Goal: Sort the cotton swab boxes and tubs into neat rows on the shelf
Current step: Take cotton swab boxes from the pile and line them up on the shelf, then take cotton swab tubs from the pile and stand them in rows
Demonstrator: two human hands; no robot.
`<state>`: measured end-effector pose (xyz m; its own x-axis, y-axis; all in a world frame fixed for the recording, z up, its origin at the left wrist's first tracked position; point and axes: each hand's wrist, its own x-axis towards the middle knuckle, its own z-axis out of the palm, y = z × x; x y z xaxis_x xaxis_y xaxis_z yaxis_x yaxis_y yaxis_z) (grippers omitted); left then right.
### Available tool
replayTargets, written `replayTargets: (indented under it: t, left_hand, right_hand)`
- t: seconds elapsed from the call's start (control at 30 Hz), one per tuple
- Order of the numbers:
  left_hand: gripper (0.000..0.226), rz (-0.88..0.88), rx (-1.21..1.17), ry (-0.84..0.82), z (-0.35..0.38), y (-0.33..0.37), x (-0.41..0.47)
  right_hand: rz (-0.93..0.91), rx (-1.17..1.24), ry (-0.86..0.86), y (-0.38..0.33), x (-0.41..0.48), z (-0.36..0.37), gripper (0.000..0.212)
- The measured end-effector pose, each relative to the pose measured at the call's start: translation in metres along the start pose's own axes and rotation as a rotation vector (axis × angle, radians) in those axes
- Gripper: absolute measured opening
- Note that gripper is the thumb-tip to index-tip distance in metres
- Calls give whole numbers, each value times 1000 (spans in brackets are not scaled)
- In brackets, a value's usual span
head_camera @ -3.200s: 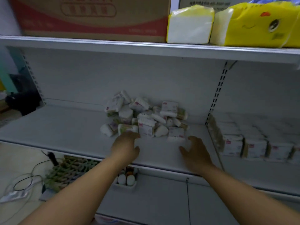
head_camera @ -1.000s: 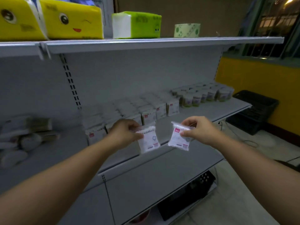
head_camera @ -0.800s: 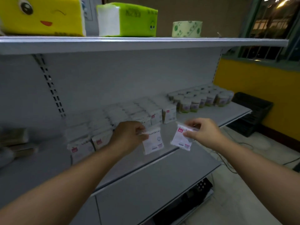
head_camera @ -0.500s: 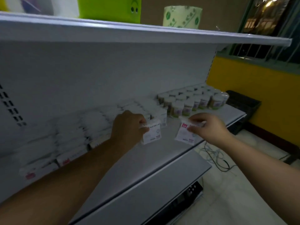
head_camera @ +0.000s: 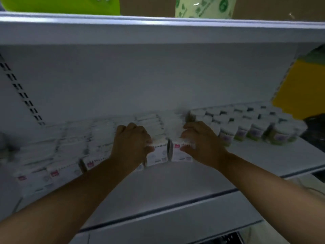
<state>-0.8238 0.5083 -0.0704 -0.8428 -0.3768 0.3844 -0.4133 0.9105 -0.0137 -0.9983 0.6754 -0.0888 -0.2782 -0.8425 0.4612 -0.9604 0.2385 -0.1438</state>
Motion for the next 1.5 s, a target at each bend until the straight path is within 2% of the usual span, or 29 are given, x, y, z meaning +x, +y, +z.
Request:
replayTargets:
  t: [0.13, 0.33, 0.4, 0.5, 0.6, 0.67, 0.73, 0.87, 1.0, 1.07, 1.2, 1.33, 1.5]
  left_hand:
    - [27, 2, 79, -7, 1, 11, -1]
    - [33, -68, 183, -71, 0, 21, -4]
    - [36, -91, 185, -88, 0, 23, -4]
    - [45, -117, 197, -102, -5, 25, -7]
    - [57, -122, 155, -38, -14, 27, -18]
    - [60, -150, 114, -29, -23, 24, -27]
    - [62, -188, 95, -93, -36, 13, -38]
    - [65, -253, 104, -229, -75, -36, -81]
    - [67, -351, 157, -297, -121, -101, -160]
    - [67, -392, 194, -330, -146, -136, -206]
    - [69, -559, 252, -461, -189, -200, -286]
    - [67, -648, 242, -519, -197, -236, -345]
    - [69, -648, 157, -474, -176, -272, -380]
  right_hand:
    - [-181, 50, -10, 16, 10, 11, 29]
    - [-259, 94, 21, 22, 9, 17, 26]
    - [-272, 65, 21, 24, 3, 17, 29]
    - [-240, 90, -37, 29, -10, 15, 48]
    - [-183, 146, -62, 30, -22, 4, 64]
    - [-176, 115, -25, 24, -26, -7, 63]
    - [-224, 31, 20, 11, -24, -19, 53]
    - [-339, -129, 40, -44, -6, -34, 40]
    - [-414, -96, 47, -141, 16, -38, 31]
    - [-425, -63, -11, -195, 29, -36, 35]
    - [-315, -9, -278, -291, 50, -20, 59]
    - [-374, -7, -384, -365, 44, 6, 60]
    - [-459, -55, -508, -420, 57, 44, 62]
